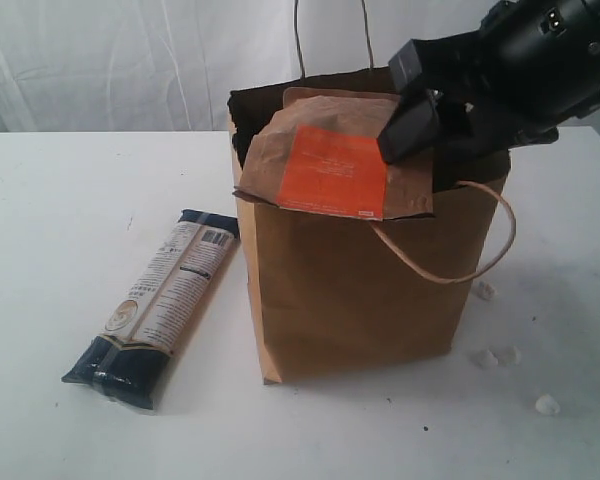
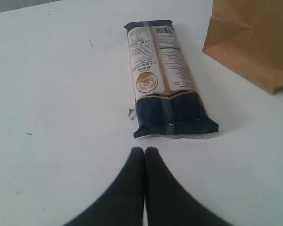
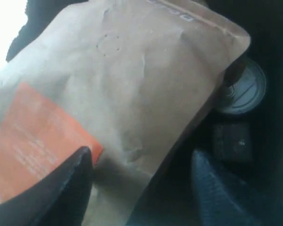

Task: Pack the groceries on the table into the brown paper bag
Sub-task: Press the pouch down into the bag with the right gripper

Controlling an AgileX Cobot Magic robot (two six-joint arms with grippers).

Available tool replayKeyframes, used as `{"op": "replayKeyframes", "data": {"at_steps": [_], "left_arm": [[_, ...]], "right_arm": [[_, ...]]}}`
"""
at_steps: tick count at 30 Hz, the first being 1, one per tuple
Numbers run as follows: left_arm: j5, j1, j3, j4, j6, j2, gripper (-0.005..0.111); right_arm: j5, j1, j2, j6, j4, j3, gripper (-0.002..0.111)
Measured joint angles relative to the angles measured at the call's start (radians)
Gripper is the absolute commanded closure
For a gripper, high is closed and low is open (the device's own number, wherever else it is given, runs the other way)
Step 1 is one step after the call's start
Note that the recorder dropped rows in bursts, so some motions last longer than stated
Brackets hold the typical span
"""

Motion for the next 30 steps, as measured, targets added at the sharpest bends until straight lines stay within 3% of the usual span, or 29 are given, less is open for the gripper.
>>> {"op": "replayKeyframes", "data": {"at_steps": [6,17,28,30], "left_arm": [[0.000,0.000,0.000,0.000,0.000,0.000,0.107],[0.000,0.000,0.000,0.000,0.000,0.000,0.107],[0.000,0.000,0.000,0.000,0.000,0.000,0.107],[0.000,0.000,0.000,0.000,0.000,0.000,0.107]], "right_arm": [[-0.051,-0.004,0.002,-0.031,0.059,0.031,0.052],[-0.134,-0.008,0.002,-0.060,0.101,0.051,0.082],[-0.216,-0.008,0.002,-0.138,0.102,0.051,0.082],[-0.216,-0.008,0.002,-0.156,0.102,0.051,0.077]]}}
